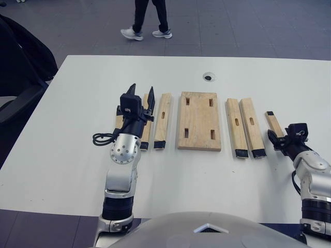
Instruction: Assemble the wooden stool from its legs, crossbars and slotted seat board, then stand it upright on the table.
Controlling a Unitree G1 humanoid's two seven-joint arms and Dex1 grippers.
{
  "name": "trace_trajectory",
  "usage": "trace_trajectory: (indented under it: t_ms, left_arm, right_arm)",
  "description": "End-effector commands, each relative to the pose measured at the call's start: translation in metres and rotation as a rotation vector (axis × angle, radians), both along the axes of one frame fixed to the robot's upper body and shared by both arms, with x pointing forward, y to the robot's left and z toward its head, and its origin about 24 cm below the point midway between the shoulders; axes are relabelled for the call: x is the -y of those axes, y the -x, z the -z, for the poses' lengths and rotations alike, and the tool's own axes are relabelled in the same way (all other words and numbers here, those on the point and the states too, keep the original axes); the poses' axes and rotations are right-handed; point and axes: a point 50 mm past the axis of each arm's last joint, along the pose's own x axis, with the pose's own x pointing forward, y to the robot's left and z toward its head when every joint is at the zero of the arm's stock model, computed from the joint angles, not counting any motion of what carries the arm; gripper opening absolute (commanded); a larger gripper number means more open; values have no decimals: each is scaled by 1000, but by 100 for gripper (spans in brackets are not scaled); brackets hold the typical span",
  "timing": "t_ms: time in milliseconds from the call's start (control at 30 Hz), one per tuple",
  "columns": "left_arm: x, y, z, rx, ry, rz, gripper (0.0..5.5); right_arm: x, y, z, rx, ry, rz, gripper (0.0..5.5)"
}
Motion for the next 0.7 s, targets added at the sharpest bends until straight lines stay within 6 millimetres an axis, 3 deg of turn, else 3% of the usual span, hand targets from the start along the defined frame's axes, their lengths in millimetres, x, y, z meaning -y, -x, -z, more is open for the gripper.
trace_trajectory:
  t_ms: [33,233,300,367,533,700]
  left_arm:
    - [0,1,-1,-6,-5,1,265]
    - [0,0,-1,-3,0,2,265]
    - [0,0,-2,1,0,0,265]
    - [0,-1,-3,6,0,2,265]
    - [-5,-4,-4,-1,25,13,265]
    - [11,-10,-11,-162,566,259,265]
  right_arm:
    - [0,4,3,-39,-4,-15,254]
    - [-5,7,10,-67,-103,6,142]
    - [-12,4,6,-31,-168,12,132]
    - [-18,-6,-7,54,-201,9,132]
    - [-43,-38,-64,344,-169,-83,132]
    - [-107,-49,-82,479,-1,-433,132]
